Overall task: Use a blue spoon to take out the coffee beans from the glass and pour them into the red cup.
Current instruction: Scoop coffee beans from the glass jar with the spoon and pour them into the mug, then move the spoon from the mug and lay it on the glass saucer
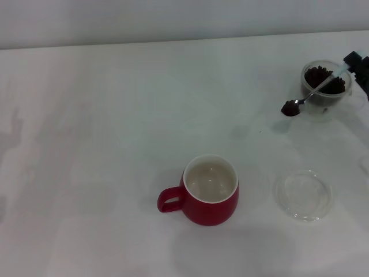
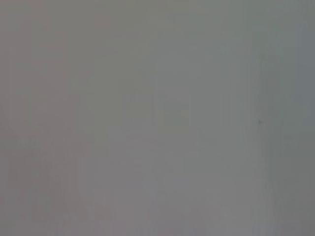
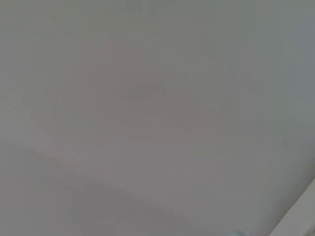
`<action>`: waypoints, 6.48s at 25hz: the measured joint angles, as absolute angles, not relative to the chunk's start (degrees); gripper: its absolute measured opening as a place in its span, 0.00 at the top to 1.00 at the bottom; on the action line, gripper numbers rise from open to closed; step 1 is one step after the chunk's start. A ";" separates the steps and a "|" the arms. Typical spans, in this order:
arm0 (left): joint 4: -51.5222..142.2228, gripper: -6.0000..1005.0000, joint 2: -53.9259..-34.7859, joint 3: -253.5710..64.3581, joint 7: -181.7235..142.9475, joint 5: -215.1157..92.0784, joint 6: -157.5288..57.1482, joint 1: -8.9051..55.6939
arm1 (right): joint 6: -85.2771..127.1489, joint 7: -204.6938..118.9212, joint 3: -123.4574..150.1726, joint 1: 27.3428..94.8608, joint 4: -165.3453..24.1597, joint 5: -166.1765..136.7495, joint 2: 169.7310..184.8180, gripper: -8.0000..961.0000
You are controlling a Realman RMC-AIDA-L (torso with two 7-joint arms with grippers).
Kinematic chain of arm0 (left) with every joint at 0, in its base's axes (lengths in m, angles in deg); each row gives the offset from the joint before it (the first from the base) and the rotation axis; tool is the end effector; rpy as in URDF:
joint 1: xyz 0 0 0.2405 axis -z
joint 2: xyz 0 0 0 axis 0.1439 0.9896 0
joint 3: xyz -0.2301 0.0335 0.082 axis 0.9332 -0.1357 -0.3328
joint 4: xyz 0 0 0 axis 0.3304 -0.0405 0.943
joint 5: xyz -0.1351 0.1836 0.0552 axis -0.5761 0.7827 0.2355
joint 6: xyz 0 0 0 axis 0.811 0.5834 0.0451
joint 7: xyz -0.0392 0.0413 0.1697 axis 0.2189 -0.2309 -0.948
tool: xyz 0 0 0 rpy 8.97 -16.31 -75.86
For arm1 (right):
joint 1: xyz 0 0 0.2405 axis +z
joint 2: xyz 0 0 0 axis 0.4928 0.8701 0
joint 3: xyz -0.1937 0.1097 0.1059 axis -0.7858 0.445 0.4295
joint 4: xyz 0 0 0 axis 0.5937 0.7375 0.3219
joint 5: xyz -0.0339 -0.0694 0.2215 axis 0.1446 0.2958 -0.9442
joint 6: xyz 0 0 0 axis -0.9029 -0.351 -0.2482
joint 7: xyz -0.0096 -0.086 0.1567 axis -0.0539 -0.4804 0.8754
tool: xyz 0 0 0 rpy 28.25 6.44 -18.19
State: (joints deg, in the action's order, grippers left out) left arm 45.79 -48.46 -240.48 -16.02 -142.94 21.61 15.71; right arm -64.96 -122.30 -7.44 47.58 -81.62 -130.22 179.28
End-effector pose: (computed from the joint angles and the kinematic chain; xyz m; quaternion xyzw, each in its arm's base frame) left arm -0.3439 0.3485 0.0087 -0.6759 -0.1458 -0.2895 0.6619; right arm 0.3759 0.3316 0.0372 -0.5327 0.6012 0.5341 0.2638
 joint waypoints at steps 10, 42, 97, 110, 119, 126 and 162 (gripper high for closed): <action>45.79 0.44 -48.58 -240.87 -16.02 -142.60 20.19 15.05 | -68.03 -123.60 -11.57 48.21 -79.81 -130.25 179.54 0.84; 45.83 0.44 -48.64 -241.01 -16.02 -142.32 18.25 15.16 | -74.34 -127.11 -23.38 53.59 -73.20 -130.39 180.30 0.84; 46.41 0.44 -48.54 -240.57 -18.94 -145.82 16.98 18.12 | -80.81 -134.58 -25.97 42.39 -83.24 -137.51 175.27 0.83; 46.39 0.44 -48.49 -240.48 -19.15 -146.87 13.03 21.61 | -79.73 -142.56 -26.08 39.52 -83.27 -133.12 175.28 0.83; 46.07 0.44 -48.53 -240.48 -19.19 -147.11 12.94 21.96 | -74.79 -145.16 -26.26 39.57 -83.42 -131.90 175.24 0.83; 45.85 0.44 -48.48 -240.48 -19.31 -147.10 12.94 22.09 | -72.40 -146.62 -26.08 39.72 -83.18 -131.08 175.08 0.83; 45.87 0.44 -48.50 -240.95 -19.62 -146.71 12.94 21.62 | -68.41 -146.47 -26.48 39.28 -82.23 -129.44 175.26 0.84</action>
State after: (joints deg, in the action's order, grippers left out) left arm 45.87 -48.50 -240.95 -19.62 -146.71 12.94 21.62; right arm -68.41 -146.47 -26.48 39.28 -82.23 -129.44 175.26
